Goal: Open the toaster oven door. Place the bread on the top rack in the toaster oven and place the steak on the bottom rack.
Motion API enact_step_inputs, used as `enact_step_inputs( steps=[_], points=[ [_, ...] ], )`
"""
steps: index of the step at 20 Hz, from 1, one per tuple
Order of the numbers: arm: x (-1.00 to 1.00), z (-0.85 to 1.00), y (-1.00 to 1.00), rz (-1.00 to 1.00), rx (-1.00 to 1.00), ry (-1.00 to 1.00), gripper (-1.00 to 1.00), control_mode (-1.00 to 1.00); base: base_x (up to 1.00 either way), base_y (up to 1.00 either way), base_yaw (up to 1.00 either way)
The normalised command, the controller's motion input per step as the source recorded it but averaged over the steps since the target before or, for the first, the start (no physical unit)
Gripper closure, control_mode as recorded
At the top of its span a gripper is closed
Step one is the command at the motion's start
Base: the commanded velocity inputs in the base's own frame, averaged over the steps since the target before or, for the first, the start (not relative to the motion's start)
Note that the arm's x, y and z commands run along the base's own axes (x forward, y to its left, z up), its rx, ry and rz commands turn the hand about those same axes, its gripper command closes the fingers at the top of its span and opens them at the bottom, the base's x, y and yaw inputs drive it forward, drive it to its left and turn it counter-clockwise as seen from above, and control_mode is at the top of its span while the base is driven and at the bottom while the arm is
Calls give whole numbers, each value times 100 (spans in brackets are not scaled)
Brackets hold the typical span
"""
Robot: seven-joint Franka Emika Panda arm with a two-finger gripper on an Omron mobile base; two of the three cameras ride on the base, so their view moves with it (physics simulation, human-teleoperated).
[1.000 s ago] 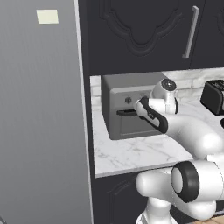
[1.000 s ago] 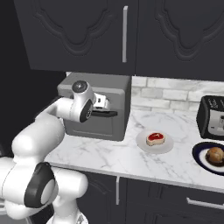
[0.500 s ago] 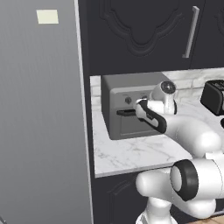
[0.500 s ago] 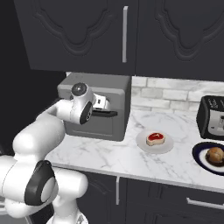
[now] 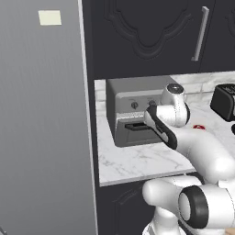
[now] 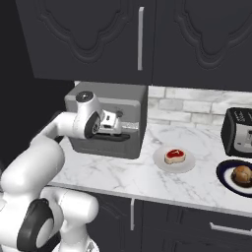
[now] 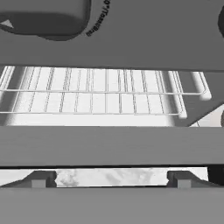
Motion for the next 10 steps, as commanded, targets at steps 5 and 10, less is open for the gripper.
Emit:
enact_step_inputs(
  steps=[5,10],
  points=[
    [-99,-33,-18,0,-6,43,-100,-100,0,0,0],
    [-100,-14,-25,0,-1,18,-100,-100,0,0,0]
  ],
)
